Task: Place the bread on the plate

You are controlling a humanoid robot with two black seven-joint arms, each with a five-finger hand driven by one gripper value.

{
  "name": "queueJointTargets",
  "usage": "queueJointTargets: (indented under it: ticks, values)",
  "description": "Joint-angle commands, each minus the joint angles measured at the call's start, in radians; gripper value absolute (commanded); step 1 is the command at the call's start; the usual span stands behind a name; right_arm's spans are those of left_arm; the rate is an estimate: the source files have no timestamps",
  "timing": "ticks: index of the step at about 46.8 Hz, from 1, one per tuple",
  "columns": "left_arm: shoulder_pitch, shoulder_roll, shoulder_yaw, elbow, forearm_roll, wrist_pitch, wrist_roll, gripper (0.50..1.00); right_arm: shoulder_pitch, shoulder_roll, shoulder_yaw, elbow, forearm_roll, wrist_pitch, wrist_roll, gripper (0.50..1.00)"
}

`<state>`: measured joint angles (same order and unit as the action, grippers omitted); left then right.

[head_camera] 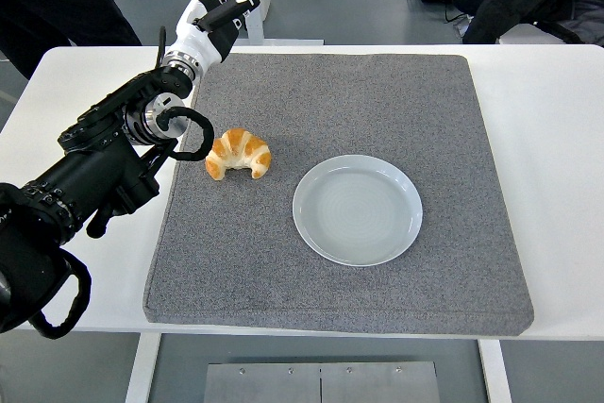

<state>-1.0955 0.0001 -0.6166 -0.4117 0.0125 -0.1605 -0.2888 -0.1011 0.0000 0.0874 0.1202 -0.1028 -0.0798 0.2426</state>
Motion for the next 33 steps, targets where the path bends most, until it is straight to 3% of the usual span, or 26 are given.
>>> queueJointTargets:
  ticks: [1, 11, 23, 33]
  values:
    - [0.005, 0.0, 0.001, -0.053, 0.004, 0.006, 0.002, 0.999, 0.0, 0.0, 0.0, -0.001, 0.0, 0.0, 0.0, 1.0]
    - [0.014, 0.063, 0.063, -0.176, 0.015, 0.013, 0.011, 0.999, 0.0, 0.0, 0.0, -0.001, 0.0, 0.0, 0.0, 1.0]
    - [0.008, 0.204, 0.175, -0.314, 0.015, 0.044, 0.017, 0.999, 0.0, 0.0, 0.0, -0.001, 0.0, 0.0, 0.0, 1.0]
    - [0.006, 0.261, 0.173, -0.42, 0.015, 0.121, 0.091, 0.999, 0.0, 0.0, 0.0, -0.001, 0.0, 0.0, 0.0, 1.0]
